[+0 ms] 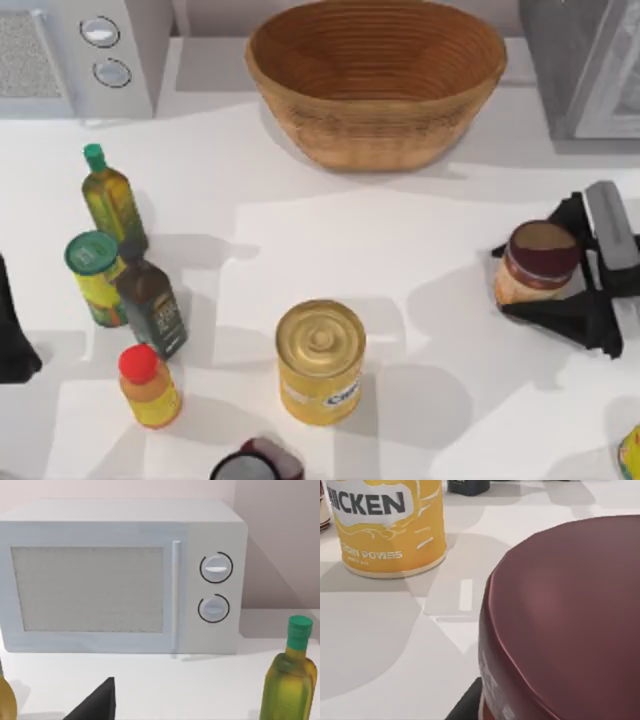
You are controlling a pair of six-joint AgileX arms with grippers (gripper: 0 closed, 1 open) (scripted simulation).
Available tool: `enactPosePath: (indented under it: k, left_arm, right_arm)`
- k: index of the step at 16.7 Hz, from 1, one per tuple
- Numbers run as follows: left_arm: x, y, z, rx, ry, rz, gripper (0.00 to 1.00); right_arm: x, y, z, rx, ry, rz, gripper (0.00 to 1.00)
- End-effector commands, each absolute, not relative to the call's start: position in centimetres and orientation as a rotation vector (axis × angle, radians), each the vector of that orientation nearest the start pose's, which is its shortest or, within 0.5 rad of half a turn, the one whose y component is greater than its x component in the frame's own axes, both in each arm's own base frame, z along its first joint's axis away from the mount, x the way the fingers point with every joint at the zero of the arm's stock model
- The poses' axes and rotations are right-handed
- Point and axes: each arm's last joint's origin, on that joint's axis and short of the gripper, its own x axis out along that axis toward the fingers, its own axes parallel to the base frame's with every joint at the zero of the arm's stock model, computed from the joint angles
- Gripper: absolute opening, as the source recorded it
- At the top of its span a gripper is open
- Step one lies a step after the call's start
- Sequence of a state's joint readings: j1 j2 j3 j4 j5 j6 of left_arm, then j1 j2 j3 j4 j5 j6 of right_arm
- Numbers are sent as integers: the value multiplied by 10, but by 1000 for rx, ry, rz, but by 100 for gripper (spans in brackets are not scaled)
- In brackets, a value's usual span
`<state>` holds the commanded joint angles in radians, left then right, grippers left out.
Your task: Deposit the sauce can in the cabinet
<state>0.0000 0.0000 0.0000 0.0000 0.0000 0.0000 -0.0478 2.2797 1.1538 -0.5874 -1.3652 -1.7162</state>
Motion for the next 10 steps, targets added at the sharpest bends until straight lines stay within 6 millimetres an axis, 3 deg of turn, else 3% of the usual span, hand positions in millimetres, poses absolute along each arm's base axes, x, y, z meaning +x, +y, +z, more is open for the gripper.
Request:
enactPosePath:
  k: [10]
  left_arm:
    - [106, -1, 160, 0, 0, 0, 100]
  right_arm:
    - [348, 15, 34, -154, 160, 1552, 0]
